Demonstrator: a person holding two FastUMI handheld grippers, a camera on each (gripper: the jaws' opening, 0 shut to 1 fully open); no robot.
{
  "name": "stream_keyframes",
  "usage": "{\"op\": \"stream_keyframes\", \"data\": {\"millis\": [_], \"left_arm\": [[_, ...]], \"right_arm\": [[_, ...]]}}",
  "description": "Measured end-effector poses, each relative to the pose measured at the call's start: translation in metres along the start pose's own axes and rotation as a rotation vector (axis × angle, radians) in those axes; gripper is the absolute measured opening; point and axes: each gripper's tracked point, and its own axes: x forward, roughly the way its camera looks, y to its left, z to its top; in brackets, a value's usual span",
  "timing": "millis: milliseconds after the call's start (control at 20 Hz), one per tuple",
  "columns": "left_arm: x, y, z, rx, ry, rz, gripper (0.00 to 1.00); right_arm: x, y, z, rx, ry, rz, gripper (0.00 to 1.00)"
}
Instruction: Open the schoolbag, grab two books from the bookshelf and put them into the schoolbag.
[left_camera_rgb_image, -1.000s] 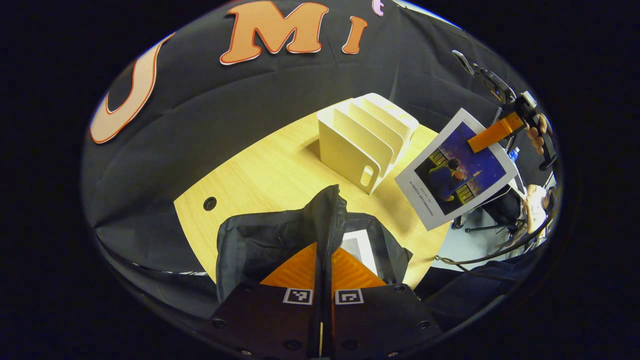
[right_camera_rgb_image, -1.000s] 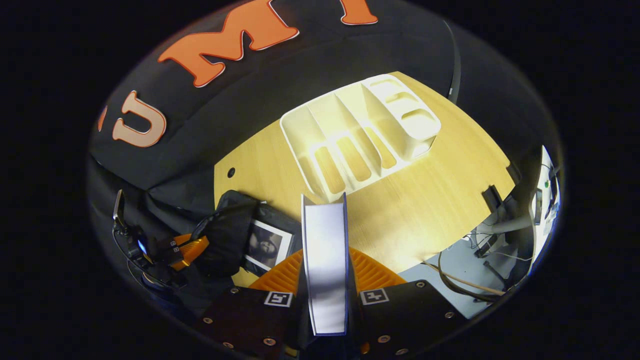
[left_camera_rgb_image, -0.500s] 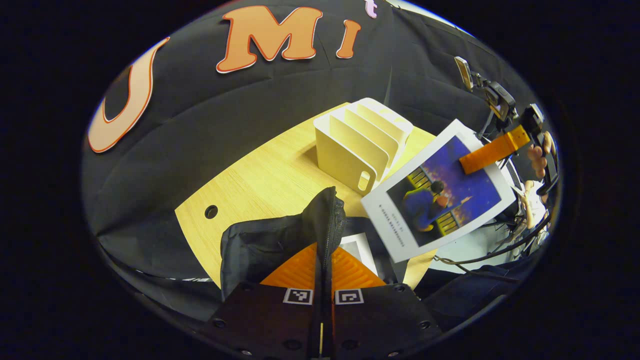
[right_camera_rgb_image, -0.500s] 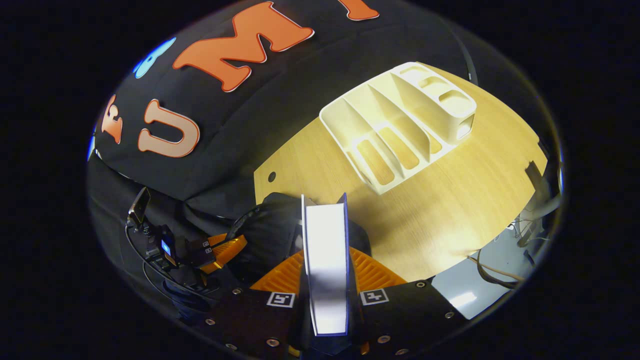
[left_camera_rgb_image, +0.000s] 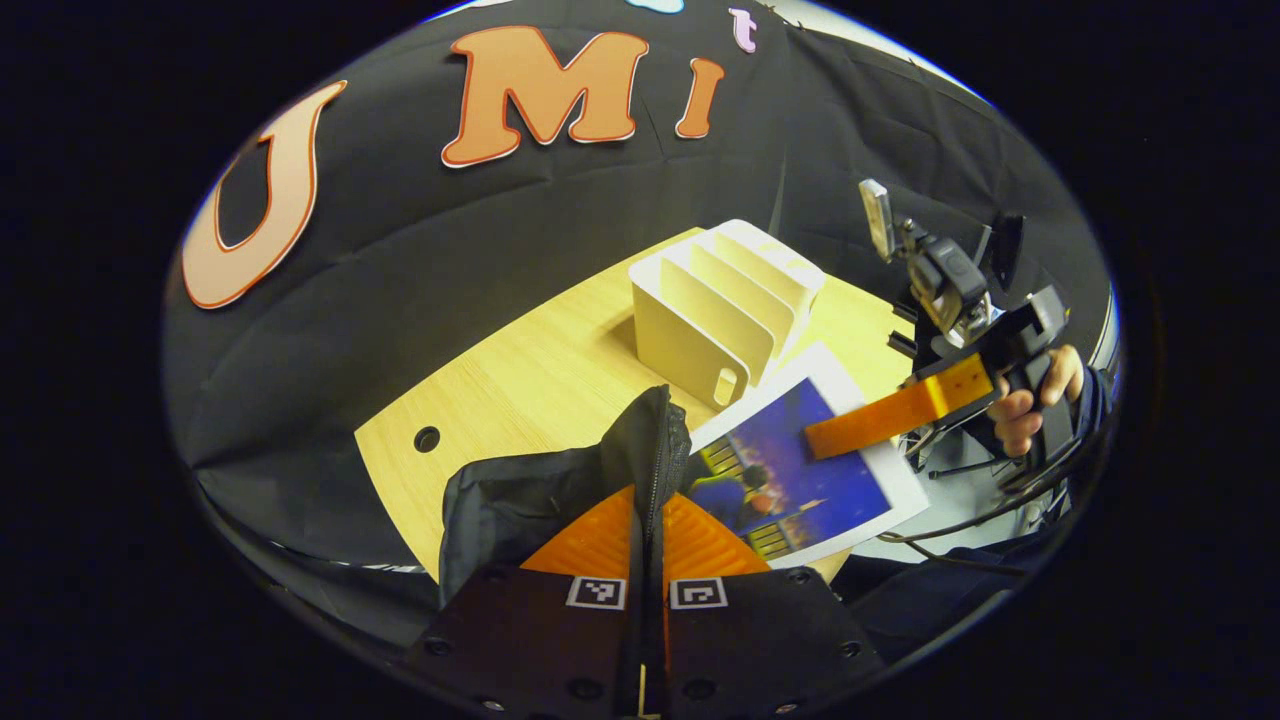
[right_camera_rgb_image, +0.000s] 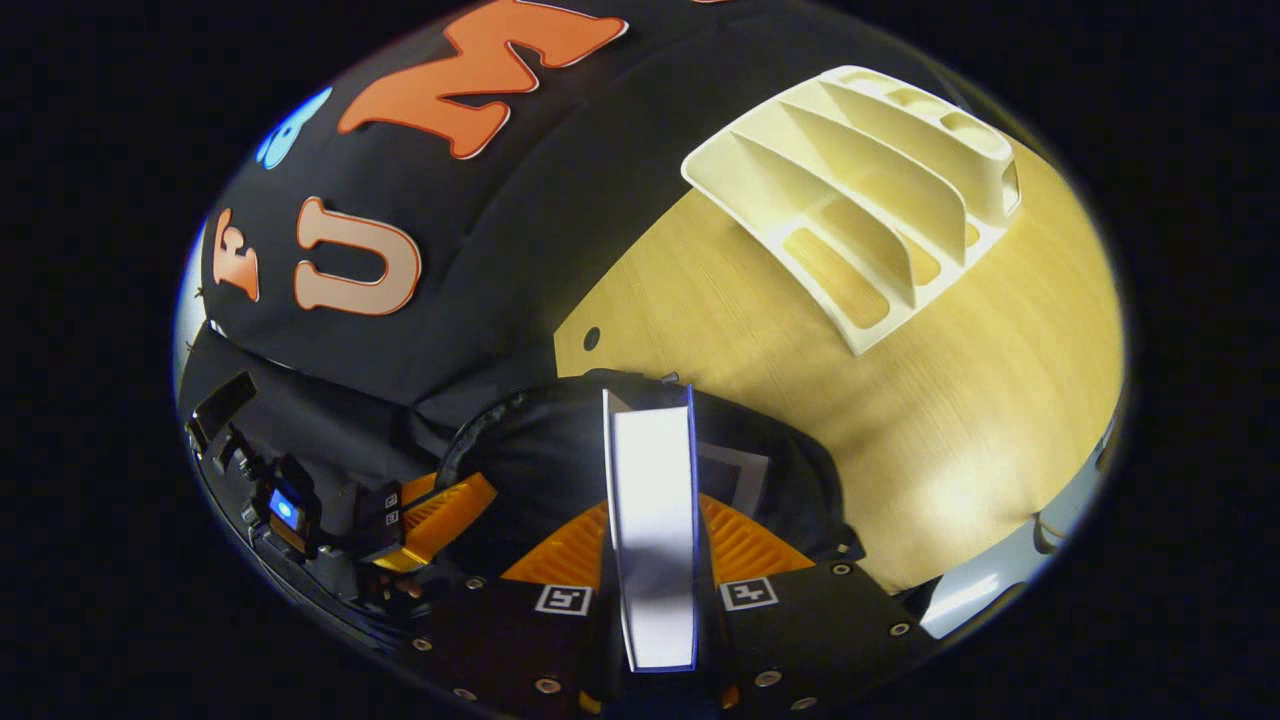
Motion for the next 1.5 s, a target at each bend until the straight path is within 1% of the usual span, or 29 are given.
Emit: {"op": "stream_keyframes", "data": {"millis": [300,750,950,1050,1100,1150,1200,1250,1300,1350,1400,1450,1500], "left_arm": [[-0.006,-0.001,0.009,-0.014,-0.033,-0.002,0.02],[-0.008,-0.013,0.021,0.0,-0.064,-0.027,0.02],[-0.002,-0.024,0.025,-0.011,-0.068,-0.05,0.02],[0.001,-0.029,0.027,-0.012,-0.064,-0.051,0.02],[0.001,-0.029,0.027,-0.015,-0.062,-0.049,0.02],[0.001,-0.025,0.023,-0.021,-0.064,-0.034,0.02],[0.003,-0.02,0.021,-0.02,-0.062,-0.013,0.02],[0.001,-0.008,0.014,-0.02,-0.064,0.014,0.02],[0.0,-0.004,0.01,-0.028,-0.056,0.023,0.02],[-0.001,-0.006,0.008,-0.04,-0.049,0.034,0.03],[-0.001,-0.01,0.008,-0.049,-0.045,0.045,0.04],[0.003,-0.016,0.008,-0.052,-0.047,0.049,0.05],[0.004,-0.022,0.01,-0.055,-0.05,0.055,0.07]], "right_arm": [[0.045,0.006,-0.01,0.074,-0.014,0.062,0.32],[0.093,0.018,-0.021,0.16,-0.025,0.126,0.32],[0.113,0.019,-0.036,0.168,-0.002,0.127,0.33],[0.115,0.014,-0.044,0.156,0.033,0.084,0.36],[0.115,0.009,-0.045,0.149,0.047,0.051,0.43],[0.116,0.001,-0.048,0.122,0.063,0.017,0.46],[0.106,-0.008,-0.052,0.067,0.076,-0.024,0.53],[0.104,-0.015,-0.045,0.013,0.079,-0.051,0.55],[0.096,-0.023,-0.043,-0.028,0.085,-0.079,0.64],[0.089,-0.028,-0.039,-0.047,0.087,-0.091,0.7],[0.082,-0.029,-0.031,-0.058,0.07,-0.086,0.81],[0.072,-0.031,-0.021,-0.067,0.053,-0.083,0.83],[0.062,-0.035,-0.012,-0.081,0.04,-0.084,0.9]]}}
